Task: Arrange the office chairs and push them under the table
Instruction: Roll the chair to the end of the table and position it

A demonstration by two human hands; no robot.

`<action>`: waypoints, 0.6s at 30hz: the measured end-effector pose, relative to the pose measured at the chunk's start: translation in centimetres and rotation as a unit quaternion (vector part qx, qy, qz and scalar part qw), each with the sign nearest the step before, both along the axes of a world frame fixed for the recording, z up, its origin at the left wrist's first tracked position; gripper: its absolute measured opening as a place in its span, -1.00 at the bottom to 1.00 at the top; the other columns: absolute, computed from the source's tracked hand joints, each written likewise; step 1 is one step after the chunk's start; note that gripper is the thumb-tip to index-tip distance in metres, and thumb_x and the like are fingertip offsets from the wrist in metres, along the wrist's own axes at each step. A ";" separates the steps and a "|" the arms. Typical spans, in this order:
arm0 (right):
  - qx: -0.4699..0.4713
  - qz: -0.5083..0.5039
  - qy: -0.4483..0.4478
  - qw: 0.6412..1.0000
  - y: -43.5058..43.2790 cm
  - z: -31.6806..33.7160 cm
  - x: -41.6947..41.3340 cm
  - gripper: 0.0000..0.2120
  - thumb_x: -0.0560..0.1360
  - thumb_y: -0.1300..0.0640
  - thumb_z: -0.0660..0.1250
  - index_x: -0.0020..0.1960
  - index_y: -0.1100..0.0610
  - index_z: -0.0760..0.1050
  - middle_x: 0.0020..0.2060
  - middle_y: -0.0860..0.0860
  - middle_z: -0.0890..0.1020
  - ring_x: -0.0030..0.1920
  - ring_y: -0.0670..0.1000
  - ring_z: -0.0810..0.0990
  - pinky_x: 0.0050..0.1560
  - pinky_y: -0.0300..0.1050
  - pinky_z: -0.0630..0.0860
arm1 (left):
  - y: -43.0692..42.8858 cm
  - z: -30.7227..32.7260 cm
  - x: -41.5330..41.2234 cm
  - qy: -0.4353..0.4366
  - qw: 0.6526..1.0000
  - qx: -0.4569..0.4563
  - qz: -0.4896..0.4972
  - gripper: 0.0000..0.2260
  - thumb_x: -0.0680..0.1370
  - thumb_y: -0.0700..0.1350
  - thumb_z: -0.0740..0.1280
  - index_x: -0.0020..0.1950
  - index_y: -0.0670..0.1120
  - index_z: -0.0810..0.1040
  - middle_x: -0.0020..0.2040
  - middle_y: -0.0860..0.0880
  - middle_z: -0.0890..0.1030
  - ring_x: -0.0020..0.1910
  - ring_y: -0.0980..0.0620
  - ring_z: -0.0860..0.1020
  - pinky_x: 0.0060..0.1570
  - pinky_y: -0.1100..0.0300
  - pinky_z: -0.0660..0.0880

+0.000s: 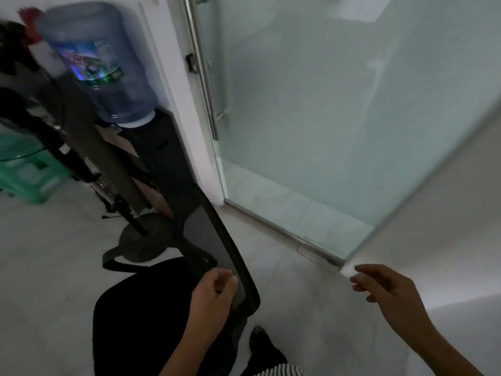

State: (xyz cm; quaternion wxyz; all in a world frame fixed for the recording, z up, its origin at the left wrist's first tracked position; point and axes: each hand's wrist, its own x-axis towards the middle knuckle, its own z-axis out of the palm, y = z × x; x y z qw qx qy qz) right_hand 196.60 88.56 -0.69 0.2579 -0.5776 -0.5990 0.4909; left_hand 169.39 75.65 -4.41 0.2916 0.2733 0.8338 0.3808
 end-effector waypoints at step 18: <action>0.136 0.551 -0.118 0.815 17.7 -3.6 -28.5 -0.89 0.46 0.07 0.40 -0.02 -0.08 0.58 -0.21 -0.18 0.65 -0.15 -0.24 0.60 -0.15 -0.31 0.47 | 7.3 -5.2 -0.7 -0.038 0.973 -0.128 0.191 -0.64 0.49 0.22 0.20 0.20 0.08 0.39 0.12 0.14 0.42 0.10 0.15 0.42 0.03 0.19 0.46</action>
